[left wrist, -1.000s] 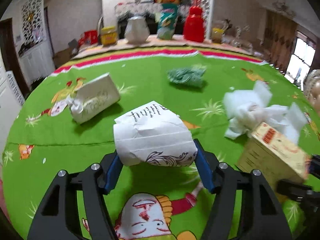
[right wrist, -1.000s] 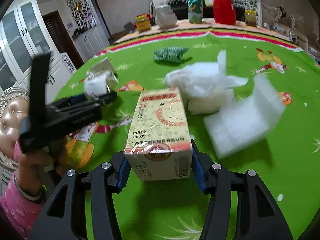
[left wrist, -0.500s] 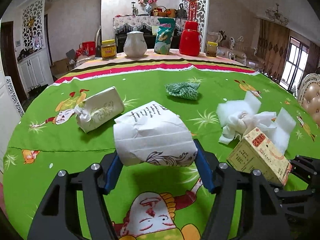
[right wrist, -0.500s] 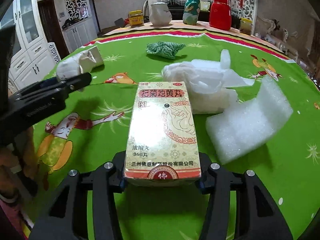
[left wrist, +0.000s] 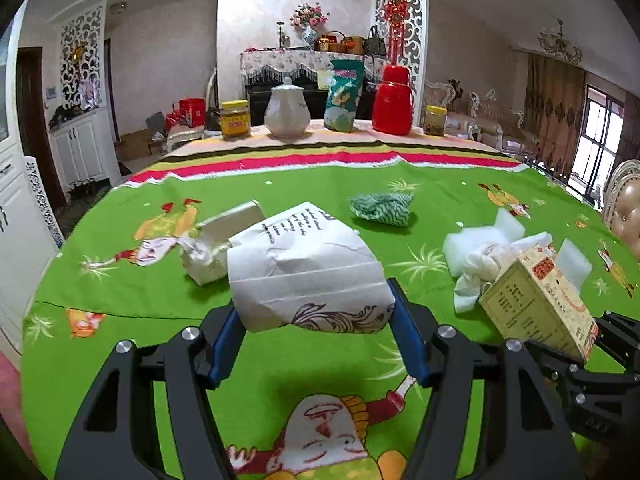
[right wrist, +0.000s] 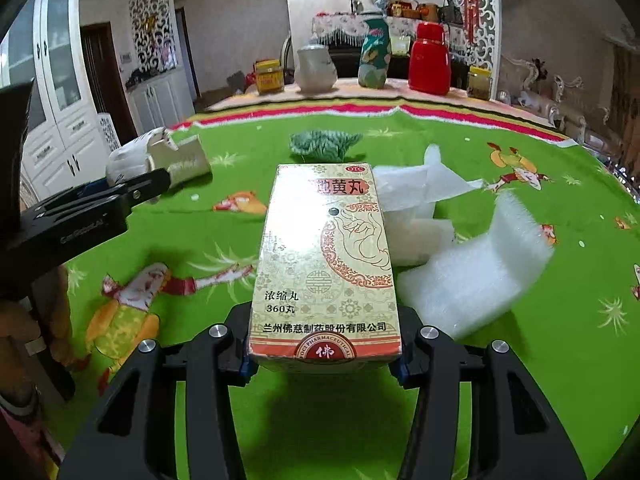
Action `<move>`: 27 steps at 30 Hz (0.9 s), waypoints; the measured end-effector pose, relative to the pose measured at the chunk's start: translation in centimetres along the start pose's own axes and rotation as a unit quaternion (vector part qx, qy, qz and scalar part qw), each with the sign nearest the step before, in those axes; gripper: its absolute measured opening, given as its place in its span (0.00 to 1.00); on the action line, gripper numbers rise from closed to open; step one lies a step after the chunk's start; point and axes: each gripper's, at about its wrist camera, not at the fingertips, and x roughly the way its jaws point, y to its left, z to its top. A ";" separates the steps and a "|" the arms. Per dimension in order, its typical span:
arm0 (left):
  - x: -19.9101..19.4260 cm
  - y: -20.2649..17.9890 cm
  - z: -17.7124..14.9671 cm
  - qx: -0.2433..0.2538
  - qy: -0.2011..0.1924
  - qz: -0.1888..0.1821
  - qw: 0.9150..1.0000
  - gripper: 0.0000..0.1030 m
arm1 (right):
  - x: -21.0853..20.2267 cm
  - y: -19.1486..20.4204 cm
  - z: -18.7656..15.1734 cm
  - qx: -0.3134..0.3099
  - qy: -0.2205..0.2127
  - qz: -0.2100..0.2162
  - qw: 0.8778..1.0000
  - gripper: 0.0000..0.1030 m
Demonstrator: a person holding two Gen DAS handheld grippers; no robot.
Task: Collect trash
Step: 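Carry the paper bag and medicine box with both tools over the pink bin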
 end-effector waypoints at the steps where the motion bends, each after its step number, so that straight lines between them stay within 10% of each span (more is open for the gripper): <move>1: -0.7 -0.1 0.1 0.004 0.000 0.000 1.000 0.62 | -0.2 0.0 0.1 0.002 -0.006 0.004 1.000 0.47; 27: -14.8 1.9 -7.1 -0.002 -0.045 -0.021 0.999 0.62 | -10.6 4.5 -2.6 0.013 -0.079 0.078 0.994 0.47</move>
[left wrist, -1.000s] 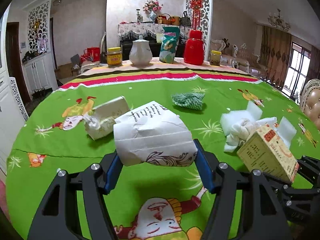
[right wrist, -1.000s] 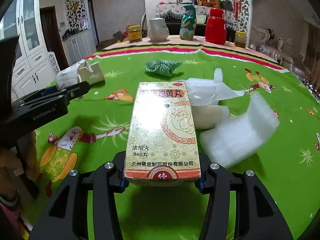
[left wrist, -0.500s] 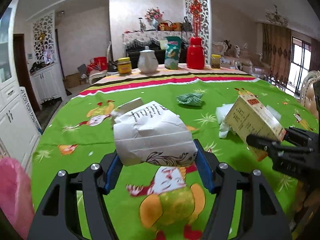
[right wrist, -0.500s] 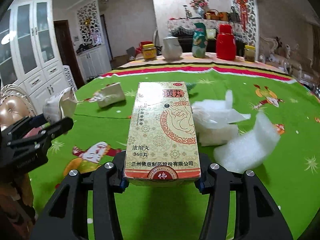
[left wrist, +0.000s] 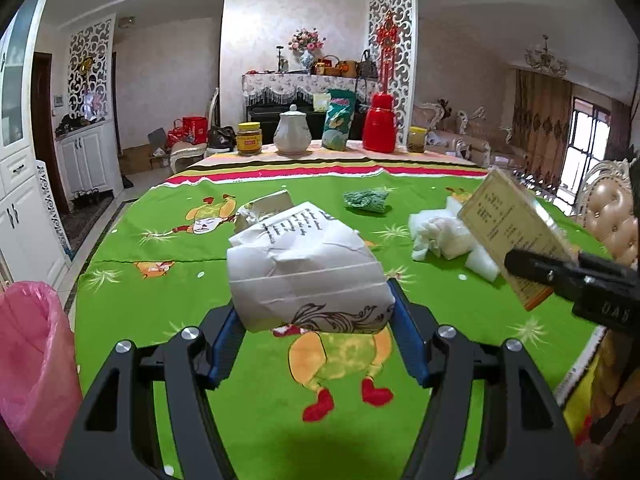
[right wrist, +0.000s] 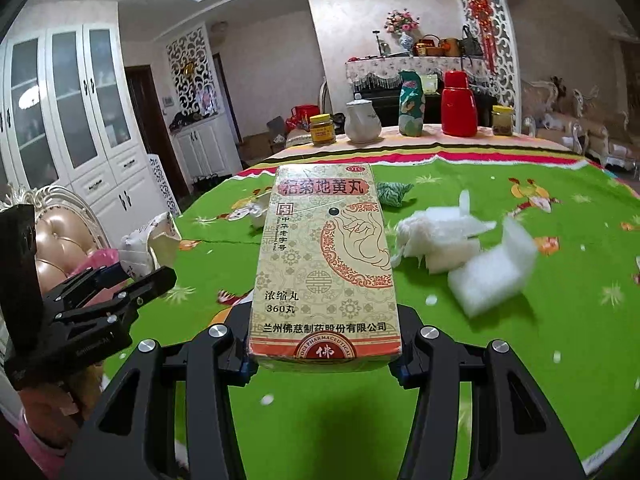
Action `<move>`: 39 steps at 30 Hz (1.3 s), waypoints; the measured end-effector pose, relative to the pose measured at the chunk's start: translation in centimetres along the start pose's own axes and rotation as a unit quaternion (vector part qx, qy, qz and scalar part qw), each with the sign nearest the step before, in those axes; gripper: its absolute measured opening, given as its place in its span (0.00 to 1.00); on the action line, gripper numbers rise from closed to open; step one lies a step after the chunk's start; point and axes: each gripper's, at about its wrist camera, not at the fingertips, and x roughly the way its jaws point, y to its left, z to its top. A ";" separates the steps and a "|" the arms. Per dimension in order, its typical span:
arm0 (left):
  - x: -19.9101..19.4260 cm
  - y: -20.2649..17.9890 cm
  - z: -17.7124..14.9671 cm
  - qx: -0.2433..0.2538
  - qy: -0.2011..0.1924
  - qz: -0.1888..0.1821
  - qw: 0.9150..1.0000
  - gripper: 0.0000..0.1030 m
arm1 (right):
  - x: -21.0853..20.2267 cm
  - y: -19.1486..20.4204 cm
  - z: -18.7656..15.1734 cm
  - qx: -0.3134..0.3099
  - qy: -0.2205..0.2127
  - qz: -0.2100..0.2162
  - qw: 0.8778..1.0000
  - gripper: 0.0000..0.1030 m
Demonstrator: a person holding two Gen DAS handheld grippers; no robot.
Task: Collect trash
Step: 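Carry the paper bag and medicine box with both tools over the pink bin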
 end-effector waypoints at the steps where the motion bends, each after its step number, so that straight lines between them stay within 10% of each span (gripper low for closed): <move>1: -0.6 0.0 -0.1 -0.002 -0.003 -0.005 1.000 0.62 | -0.4 0.2 -0.4 0.003 -0.002 -0.001 1.000 0.48; 21: -6.9 1.9 -2.9 0.003 -0.020 -0.028 0.999 0.62 | -2.0 7.5 -2.3 -0.059 -0.009 0.045 0.997 0.48; 39: -14.7 13.6 -4.9 -0.063 -0.038 0.054 0.996 0.62 | 1.5 19.8 -1.6 -0.139 0.011 0.171 0.975 0.48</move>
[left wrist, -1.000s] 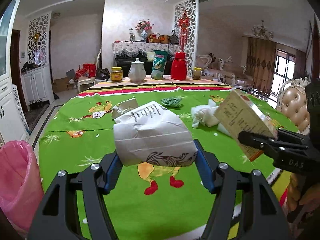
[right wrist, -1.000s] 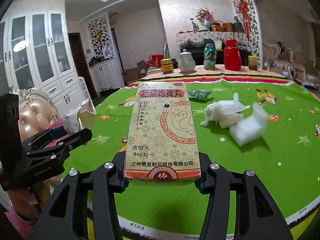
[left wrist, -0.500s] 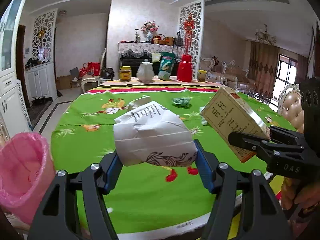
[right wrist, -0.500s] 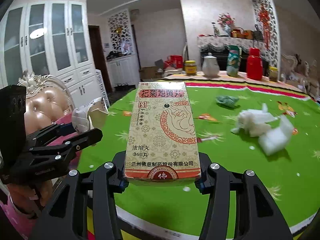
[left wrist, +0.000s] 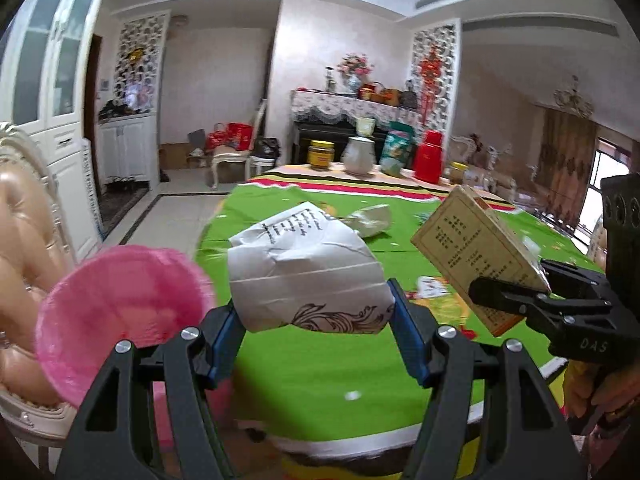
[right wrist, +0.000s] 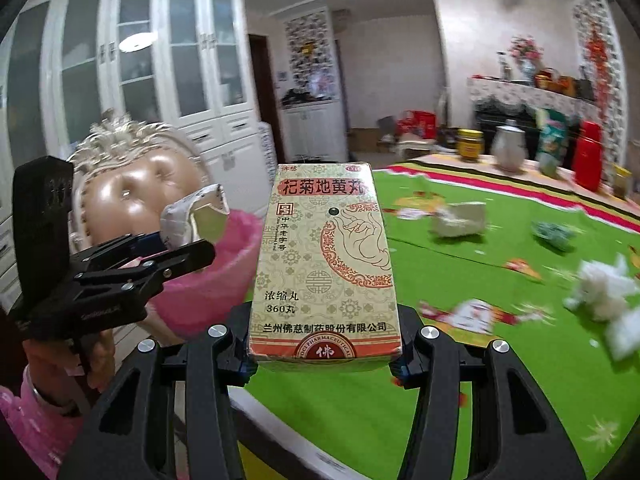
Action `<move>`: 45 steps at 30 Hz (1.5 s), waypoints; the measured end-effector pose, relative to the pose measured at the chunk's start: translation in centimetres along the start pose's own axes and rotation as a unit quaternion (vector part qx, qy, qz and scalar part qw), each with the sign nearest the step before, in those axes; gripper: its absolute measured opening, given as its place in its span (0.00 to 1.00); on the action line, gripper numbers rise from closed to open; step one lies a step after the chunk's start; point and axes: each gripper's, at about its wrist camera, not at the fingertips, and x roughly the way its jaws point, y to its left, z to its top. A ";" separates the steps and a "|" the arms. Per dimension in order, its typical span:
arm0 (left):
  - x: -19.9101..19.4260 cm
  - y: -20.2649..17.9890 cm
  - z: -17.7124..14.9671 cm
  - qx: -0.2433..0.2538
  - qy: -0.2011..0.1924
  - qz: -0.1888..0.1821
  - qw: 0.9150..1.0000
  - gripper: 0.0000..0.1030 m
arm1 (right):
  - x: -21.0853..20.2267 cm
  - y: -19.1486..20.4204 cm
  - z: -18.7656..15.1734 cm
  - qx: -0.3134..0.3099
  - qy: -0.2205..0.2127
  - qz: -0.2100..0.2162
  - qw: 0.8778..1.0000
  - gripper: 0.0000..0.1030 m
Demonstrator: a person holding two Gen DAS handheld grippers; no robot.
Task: Collect trash
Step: 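Carry the paper bag and medicine box with both tools over the pink bin, then open the left tool over the bin while the right tool releases the box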
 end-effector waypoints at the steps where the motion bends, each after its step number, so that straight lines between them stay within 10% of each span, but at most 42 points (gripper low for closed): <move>1: -0.7 1.3 0.0 -0.005 -0.002 0.011 1.000 0.62 | 0.6 0.6 0.2 -0.004 0.001 0.009 1.000 0.48; 29: 2.2 21.4 -1.8 -0.091 0.052 0.120 0.987 0.66 | 18.9 10.1 5.4 -0.012 0.088 0.142 0.986 0.49; 32: 1.4 21.9 -2.6 -0.099 0.049 0.153 0.982 0.76 | 20.5 10.8 5.9 0.001 0.094 0.169 0.981 0.73; 45: -1.9 16.6 -1.0 -0.068 -0.008 0.153 0.986 0.95 | 12.6 6.2 4.5 -0.009 0.040 0.080 0.996 0.80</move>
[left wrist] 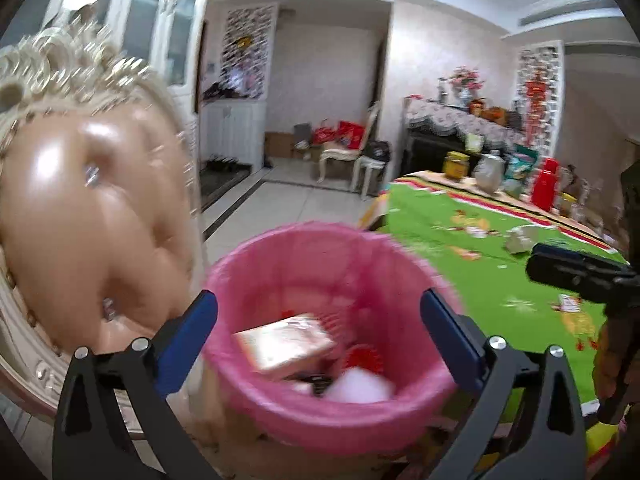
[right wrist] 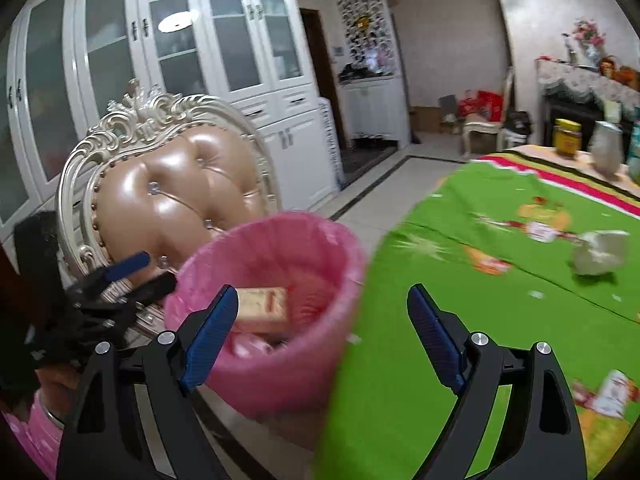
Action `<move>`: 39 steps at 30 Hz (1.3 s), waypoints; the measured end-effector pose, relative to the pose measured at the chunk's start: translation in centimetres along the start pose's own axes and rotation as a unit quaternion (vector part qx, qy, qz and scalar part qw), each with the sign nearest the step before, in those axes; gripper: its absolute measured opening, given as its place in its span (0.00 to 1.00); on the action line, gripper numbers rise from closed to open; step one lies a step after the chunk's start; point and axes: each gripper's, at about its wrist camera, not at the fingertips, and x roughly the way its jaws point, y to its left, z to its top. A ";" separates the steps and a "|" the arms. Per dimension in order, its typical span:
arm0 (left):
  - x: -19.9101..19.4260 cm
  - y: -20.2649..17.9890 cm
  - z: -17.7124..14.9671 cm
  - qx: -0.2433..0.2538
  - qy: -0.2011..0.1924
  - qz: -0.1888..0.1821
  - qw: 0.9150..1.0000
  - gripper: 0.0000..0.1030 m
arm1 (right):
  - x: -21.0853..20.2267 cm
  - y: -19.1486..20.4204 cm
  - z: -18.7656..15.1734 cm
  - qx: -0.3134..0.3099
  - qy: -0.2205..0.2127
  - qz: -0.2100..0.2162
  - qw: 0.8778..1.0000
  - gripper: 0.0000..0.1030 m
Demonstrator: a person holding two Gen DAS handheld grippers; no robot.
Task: Collect trash
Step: 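Open the left tool over the bin while the right tool releases the box, then grasp a white tissue with the left tool while the right tool grasps a green cloth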
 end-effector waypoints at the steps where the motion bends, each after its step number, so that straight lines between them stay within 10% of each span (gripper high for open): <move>1: 0.0 -1.1 0.2 0.006 -0.002 -0.007 1.000 0.95 | -1.0 -0.7 -0.3 0.002 -0.004 -0.011 1.000 0.80; 15: 6.3 -22.5 0.8 0.117 0.069 -0.159 0.978 0.95 | -13.8 -14.4 -6.3 0.092 -0.032 -0.160 0.982 0.82; 39: 27.0 -38.4 5.8 0.110 0.134 -0.135 0.975 0.95 | -16.2 -32.8 -3.5 0.180 -0.009 -0.238 0.955 0.82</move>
